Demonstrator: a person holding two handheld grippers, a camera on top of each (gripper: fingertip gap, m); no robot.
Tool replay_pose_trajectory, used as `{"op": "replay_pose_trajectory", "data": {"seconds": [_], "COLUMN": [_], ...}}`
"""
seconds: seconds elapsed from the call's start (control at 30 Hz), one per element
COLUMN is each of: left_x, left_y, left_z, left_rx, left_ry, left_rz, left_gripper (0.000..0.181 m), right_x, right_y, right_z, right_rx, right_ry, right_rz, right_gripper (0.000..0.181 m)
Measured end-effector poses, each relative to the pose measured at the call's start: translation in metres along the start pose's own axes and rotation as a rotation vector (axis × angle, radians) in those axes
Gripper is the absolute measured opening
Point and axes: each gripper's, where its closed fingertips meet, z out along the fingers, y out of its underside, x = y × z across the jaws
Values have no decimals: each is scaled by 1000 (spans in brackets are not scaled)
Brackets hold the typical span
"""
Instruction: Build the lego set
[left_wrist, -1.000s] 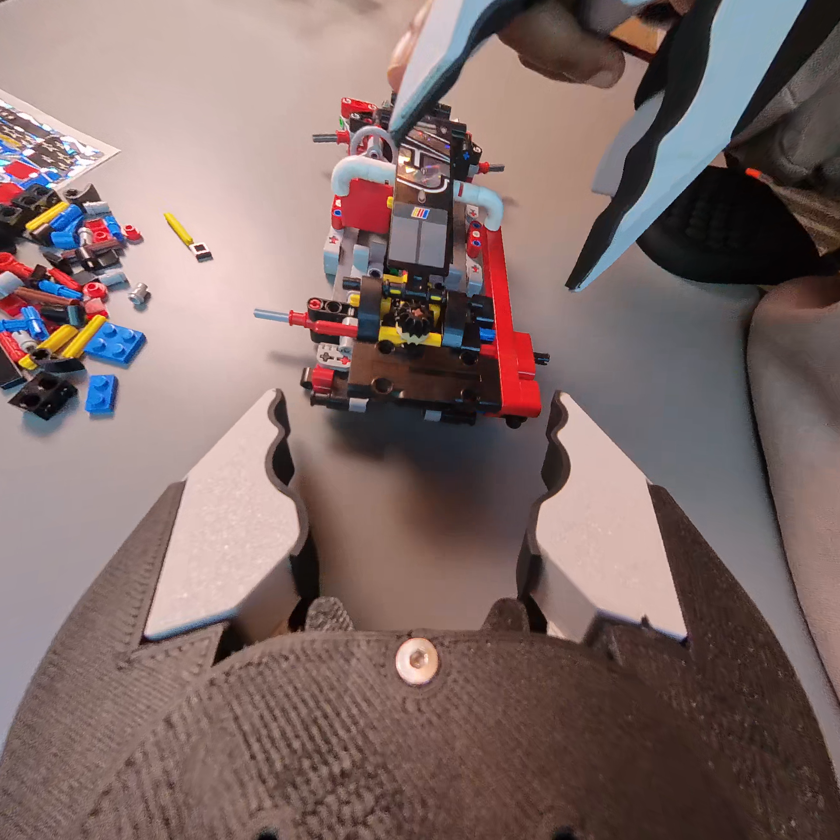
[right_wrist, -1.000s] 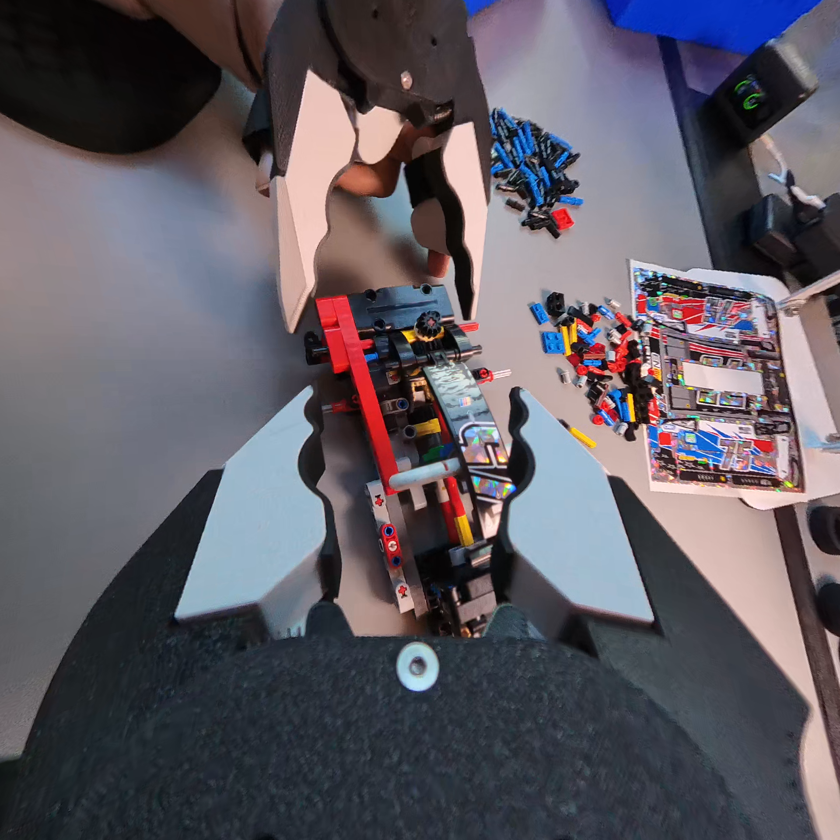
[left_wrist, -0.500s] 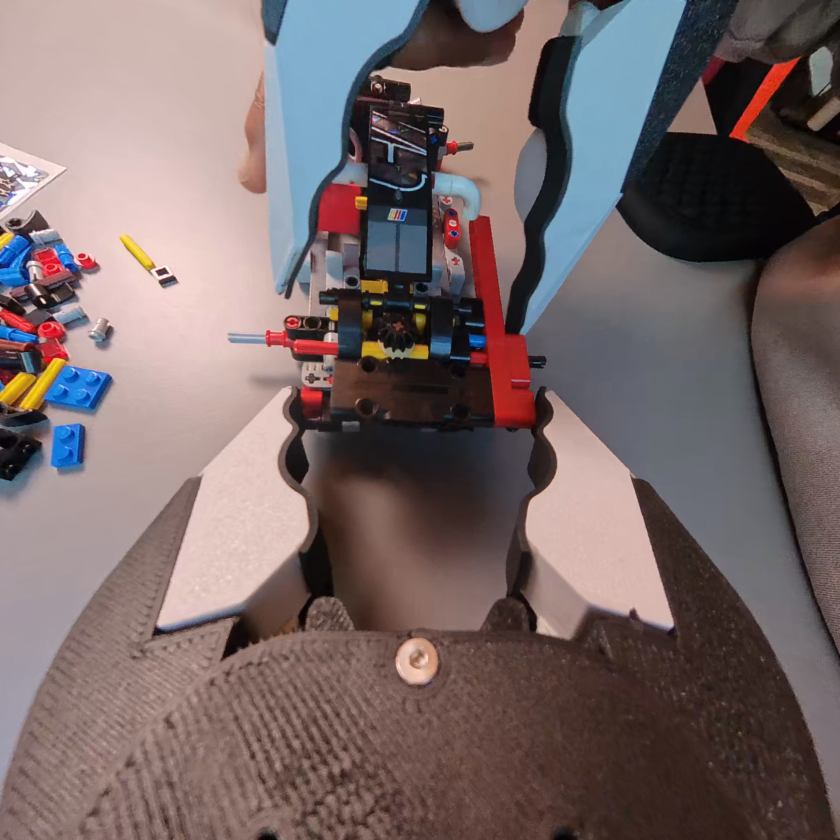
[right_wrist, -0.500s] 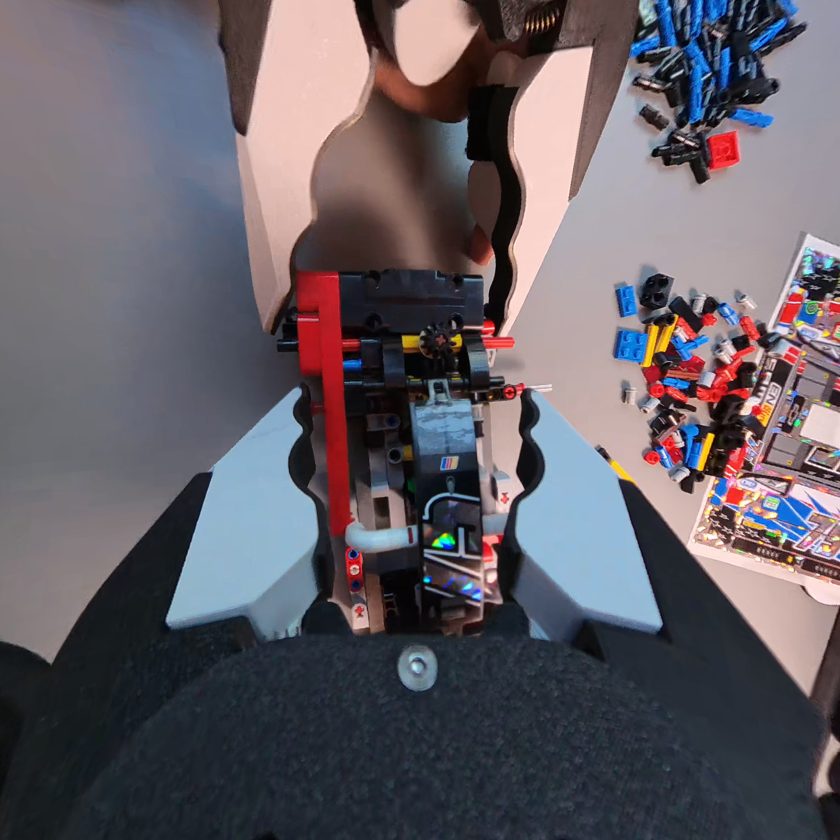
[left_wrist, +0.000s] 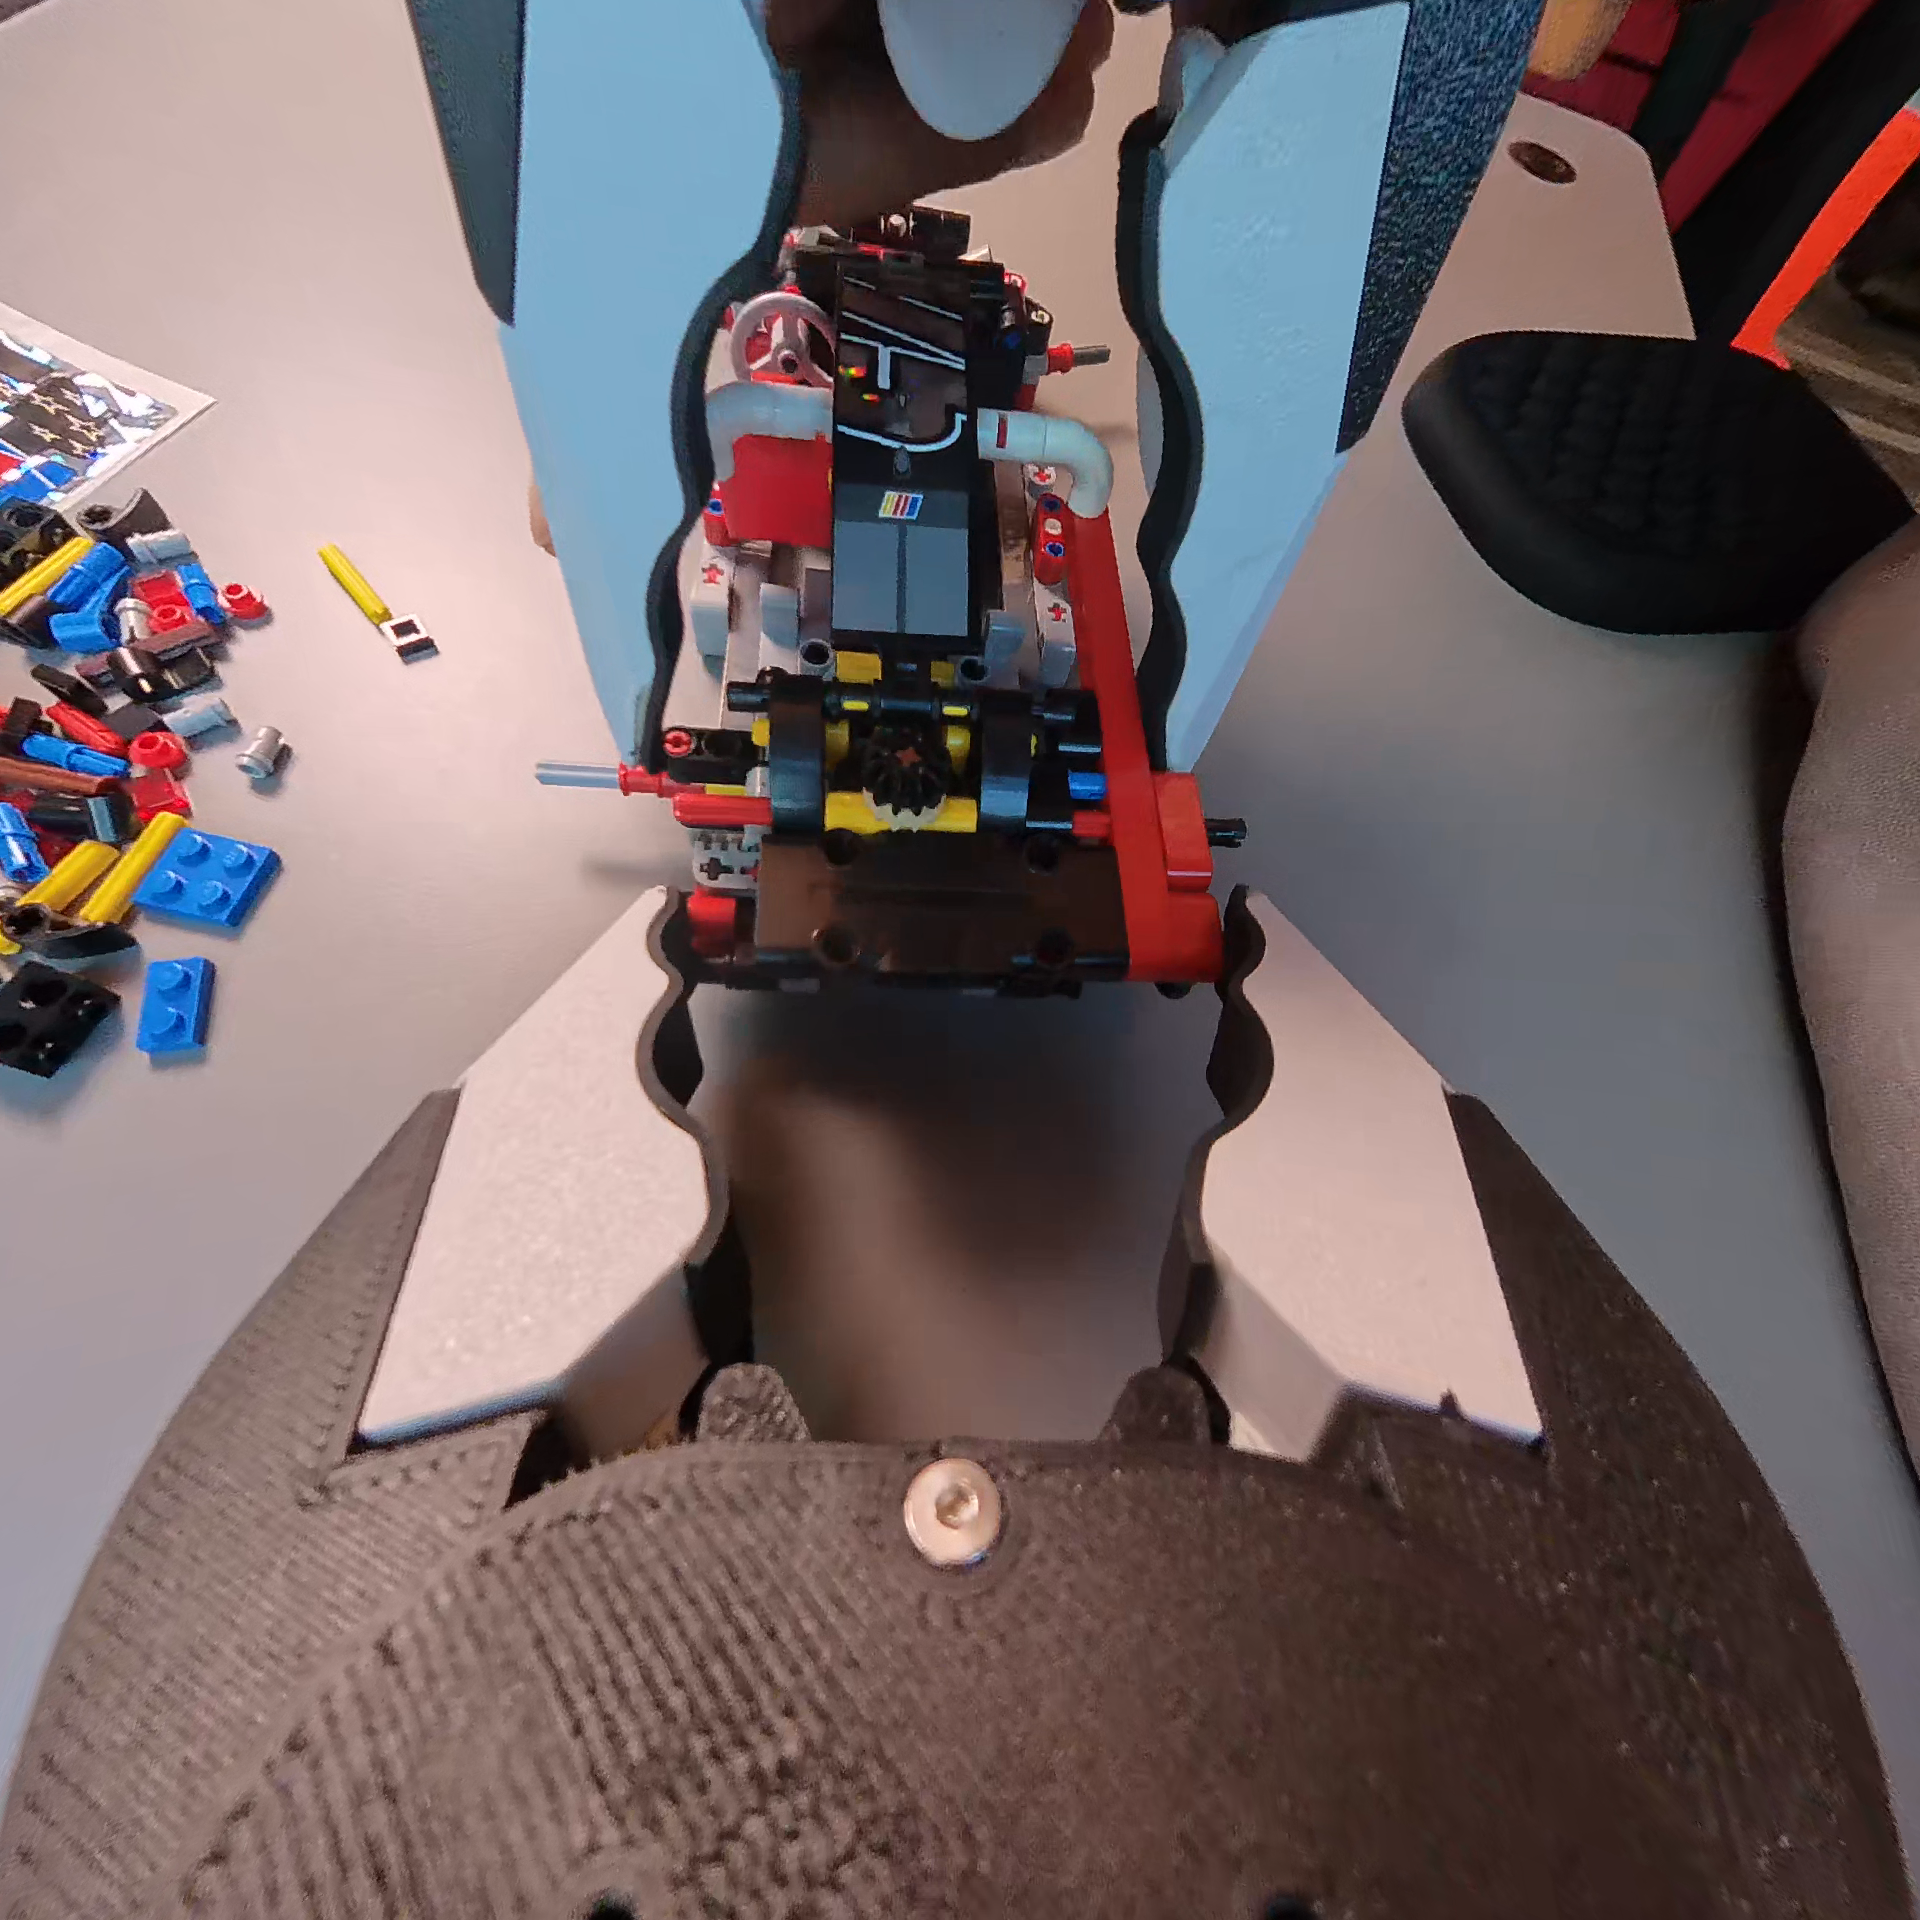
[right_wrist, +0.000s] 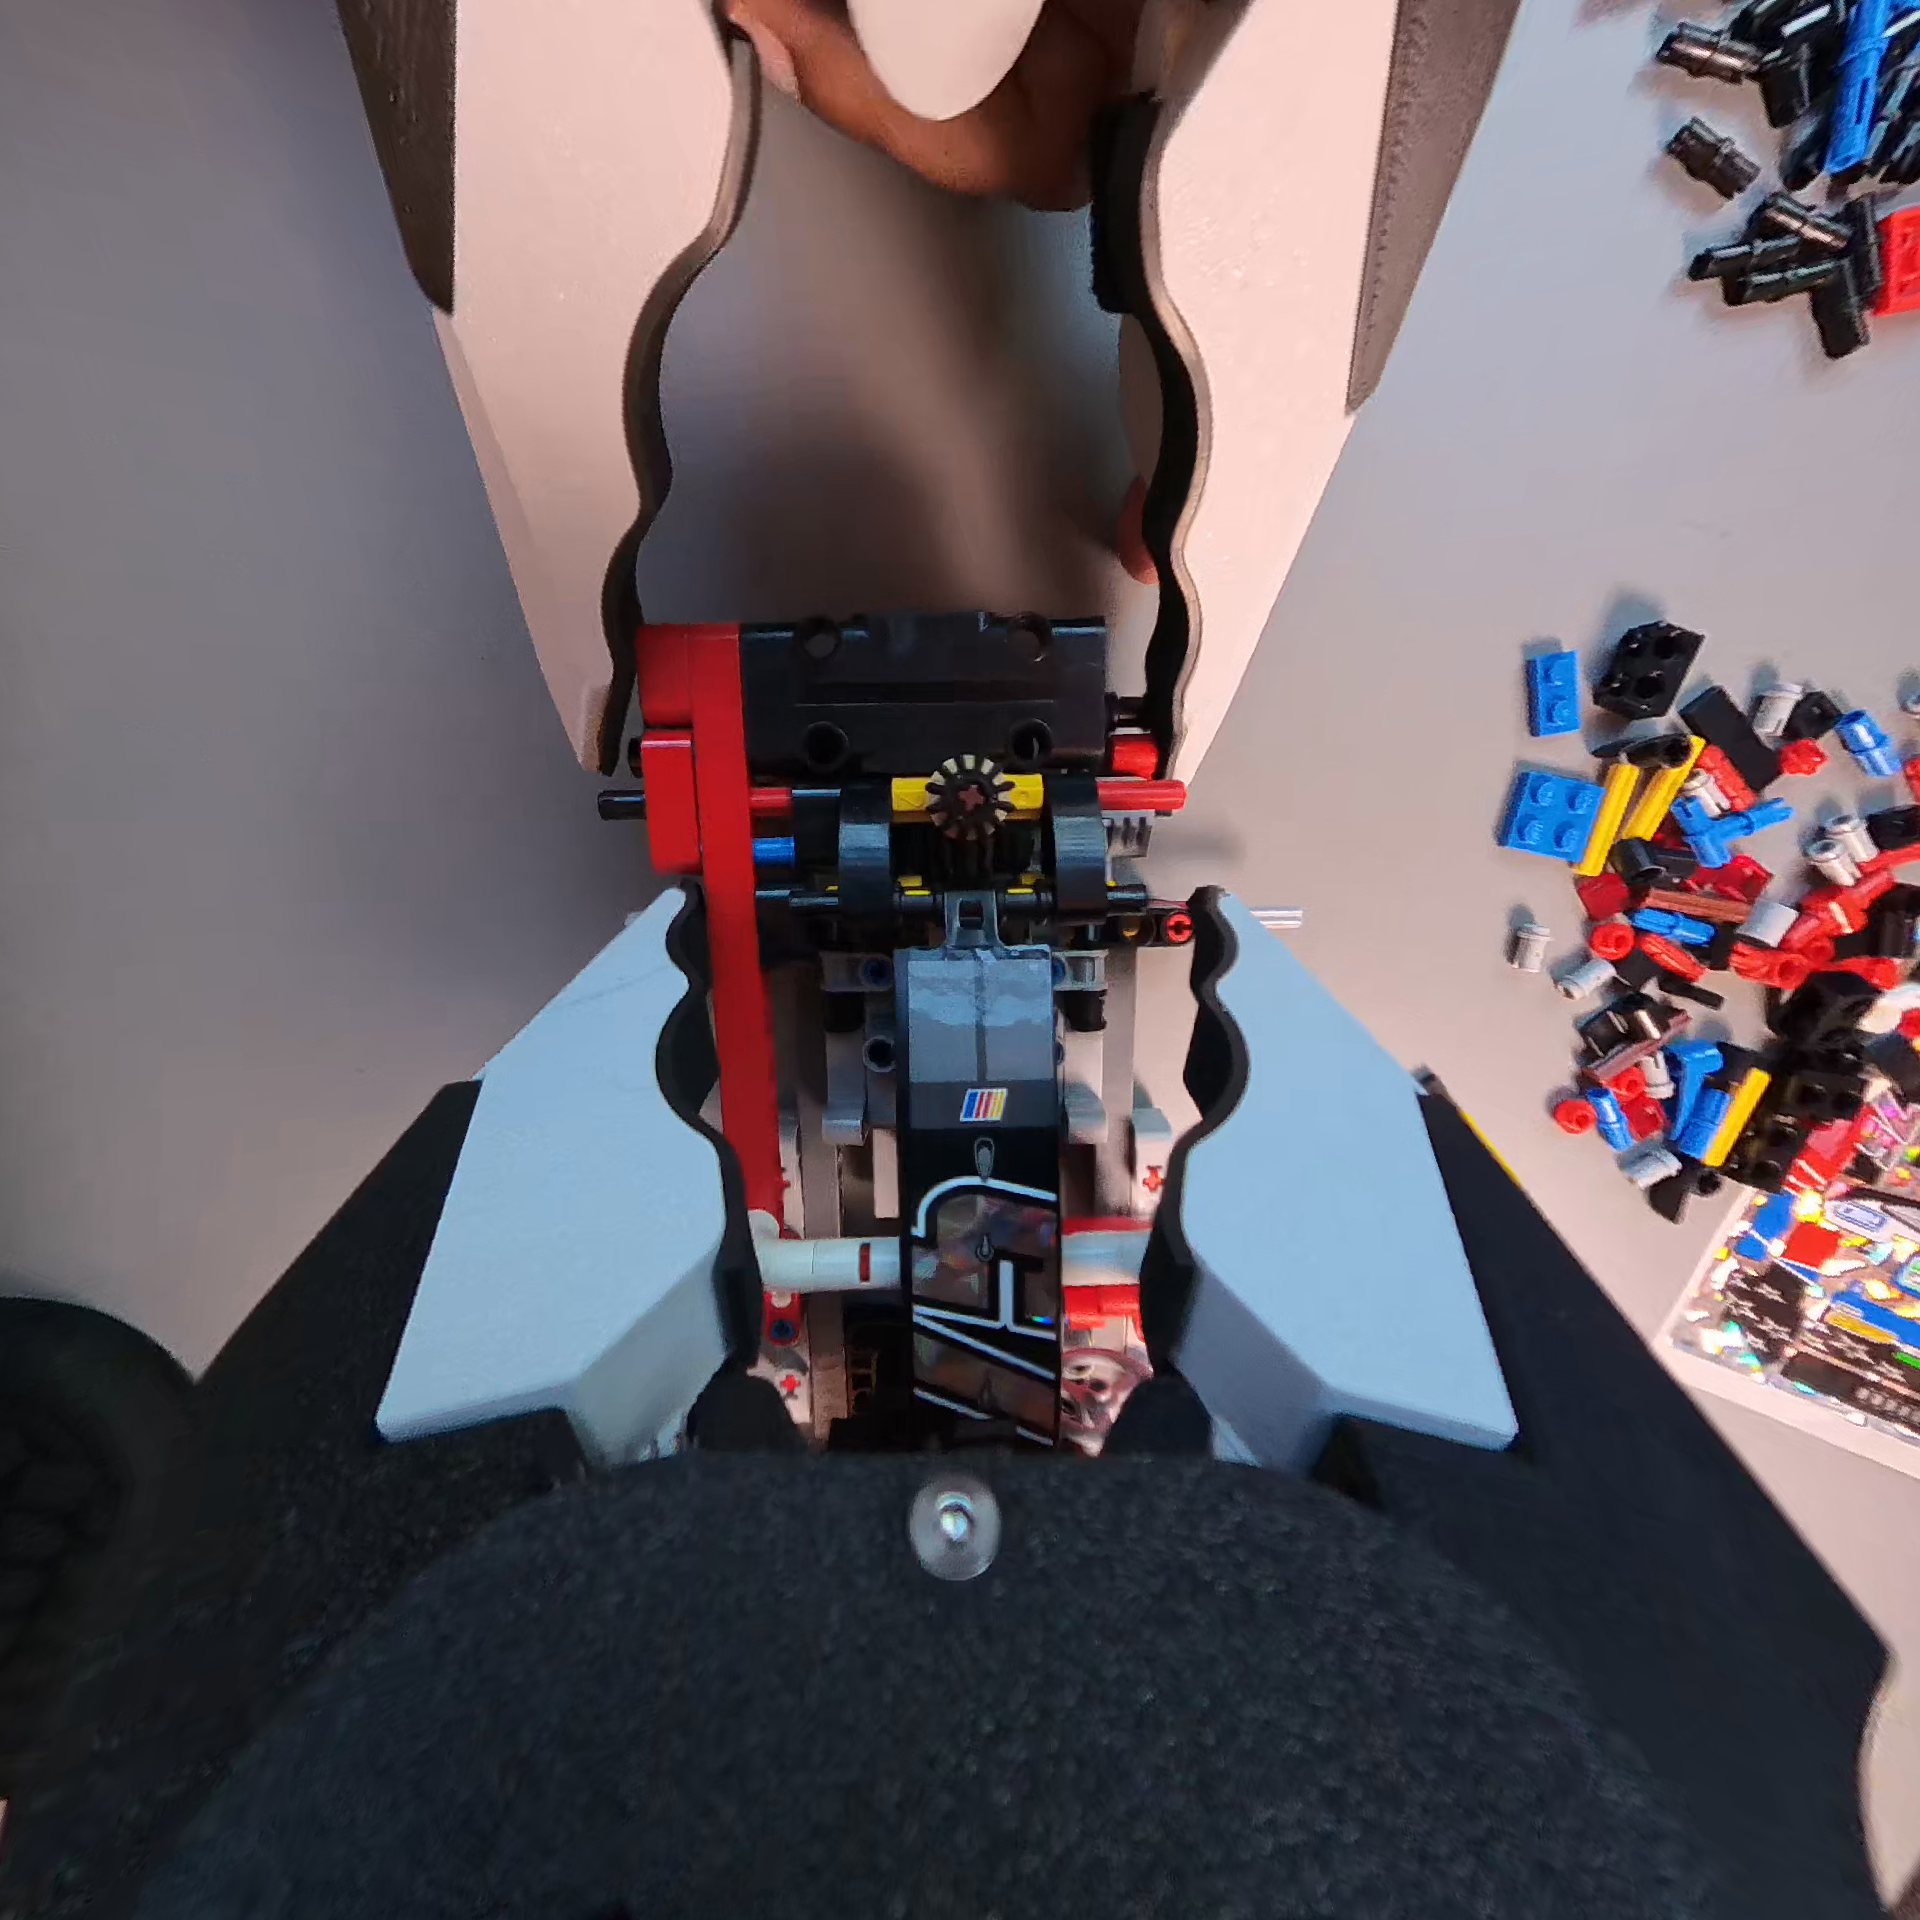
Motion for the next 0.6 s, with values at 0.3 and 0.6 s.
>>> {"op": "replay_pose_trajectory", "data": {"seconds": [0.3,0.6], "left_x": [0,0], "left_y": [0,0], "left_z": [0,1], "left_rx": [7,8], "left_ry": [-31,-50], "left_rz": [-30,-33], "left_gripper": [99,98], "right_x": [-2,-9], "right_y": [0,-2], "right_z": [-1,-6], "right_rx": [-53,-77], "right_ry": [-49,-54], "right_rz": [15,7], "right_gripper": [91,83]}}
